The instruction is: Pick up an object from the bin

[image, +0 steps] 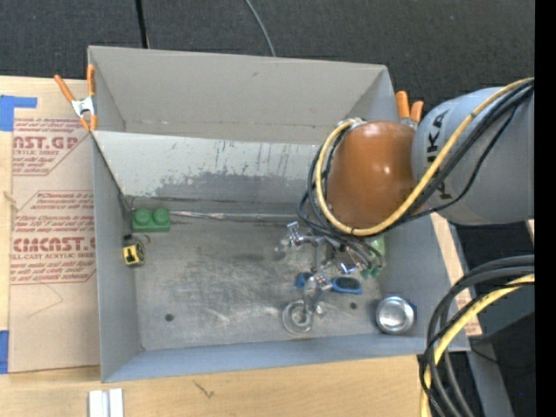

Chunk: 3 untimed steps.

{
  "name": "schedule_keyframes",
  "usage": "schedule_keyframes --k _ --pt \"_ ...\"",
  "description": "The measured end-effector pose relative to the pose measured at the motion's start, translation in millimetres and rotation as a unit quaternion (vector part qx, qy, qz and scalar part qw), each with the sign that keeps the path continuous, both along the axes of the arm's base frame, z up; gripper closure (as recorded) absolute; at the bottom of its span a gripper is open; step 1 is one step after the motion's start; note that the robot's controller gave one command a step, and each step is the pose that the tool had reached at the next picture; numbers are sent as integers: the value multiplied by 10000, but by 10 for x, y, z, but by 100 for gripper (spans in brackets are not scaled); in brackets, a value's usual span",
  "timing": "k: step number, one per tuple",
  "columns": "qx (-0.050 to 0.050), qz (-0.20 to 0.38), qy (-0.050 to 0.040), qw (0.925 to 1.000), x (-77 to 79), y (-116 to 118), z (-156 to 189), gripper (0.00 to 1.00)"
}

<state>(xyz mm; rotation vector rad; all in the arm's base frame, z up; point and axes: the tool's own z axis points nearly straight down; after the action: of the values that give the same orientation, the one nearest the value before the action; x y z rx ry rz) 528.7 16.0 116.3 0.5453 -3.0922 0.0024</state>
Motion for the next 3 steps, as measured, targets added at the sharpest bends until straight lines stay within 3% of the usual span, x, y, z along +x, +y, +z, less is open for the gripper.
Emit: schedule_keyframes --k 1,2,3 --pt "16 1388 -65 9903 314 -668 -435 0" --pt "21 1388 -75 9903 323 -652 -419 100" --pt "3 2963 -51 9551 585 -762 1287 100"
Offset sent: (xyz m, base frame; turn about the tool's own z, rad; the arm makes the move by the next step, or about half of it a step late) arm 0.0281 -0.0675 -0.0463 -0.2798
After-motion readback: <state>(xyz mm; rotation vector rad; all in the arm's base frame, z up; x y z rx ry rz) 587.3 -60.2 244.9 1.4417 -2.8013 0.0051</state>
